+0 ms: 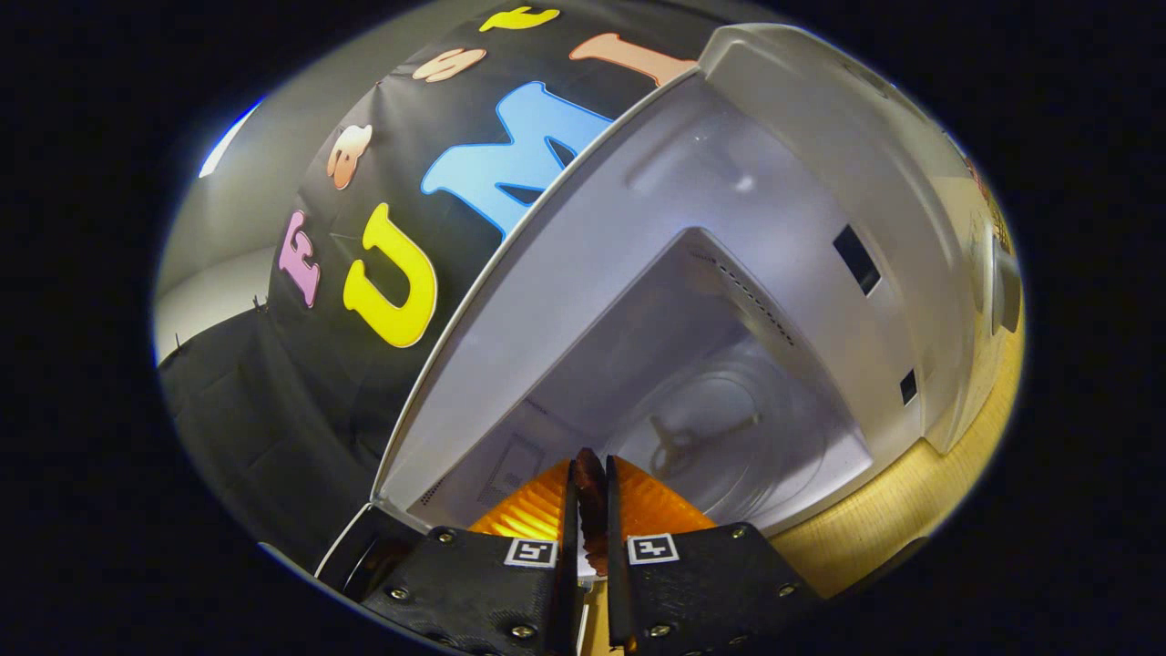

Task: Open the microwave, put the food inside, and close the microwave door.

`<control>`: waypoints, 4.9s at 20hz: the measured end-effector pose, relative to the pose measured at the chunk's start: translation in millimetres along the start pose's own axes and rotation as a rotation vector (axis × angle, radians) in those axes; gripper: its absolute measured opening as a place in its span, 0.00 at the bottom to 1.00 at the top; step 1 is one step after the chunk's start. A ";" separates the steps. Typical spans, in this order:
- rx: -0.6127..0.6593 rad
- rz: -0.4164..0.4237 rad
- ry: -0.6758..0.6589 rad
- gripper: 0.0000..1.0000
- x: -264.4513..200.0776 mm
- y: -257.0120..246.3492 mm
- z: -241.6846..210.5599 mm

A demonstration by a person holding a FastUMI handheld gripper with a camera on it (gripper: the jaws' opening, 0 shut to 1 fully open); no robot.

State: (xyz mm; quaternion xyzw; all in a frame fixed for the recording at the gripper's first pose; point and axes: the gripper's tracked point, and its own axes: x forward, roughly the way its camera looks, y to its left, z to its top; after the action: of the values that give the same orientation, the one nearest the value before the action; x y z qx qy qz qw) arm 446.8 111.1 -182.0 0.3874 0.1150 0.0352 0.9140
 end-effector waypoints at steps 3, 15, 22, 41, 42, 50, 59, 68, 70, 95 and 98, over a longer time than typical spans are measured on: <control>-0.059 -0.065 -0.057 0.13 15.8 -12.9 6.1; -0.271 -0.223 -0.159 0.63 35.2 -46.2 0.4; -0.385 -0.175 -0.161 0.95 14.6 -24.2 0.3; -0.708 0.571 -0.095 0.95 -274.1 224.6 -114.5; -0.702 0.602 -0.090 0.95 -285.9 234.2 -122.2; -0.733 0.653 0.088 0.66 -309.3 262.7 -198.6; -0.965 0.604 0.179 0.11 -308.7 248.6 -288.3; -0.922 0.434 0.272 0.01 -268.1 183.4 -305.5; -0.962 0.407 0.221 0.01 -274.3 176.1 -288.9; -0.947 -0.032 -0.055 0.01 -224.5 21.3 -83.5; -0.949 -0.081 -0.076 0.01 -211.5 5.2 -64.7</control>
State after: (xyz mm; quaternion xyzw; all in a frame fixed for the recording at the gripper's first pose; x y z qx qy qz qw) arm 226.2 127.6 -183.2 -0.0767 0.0678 0.0340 0.9942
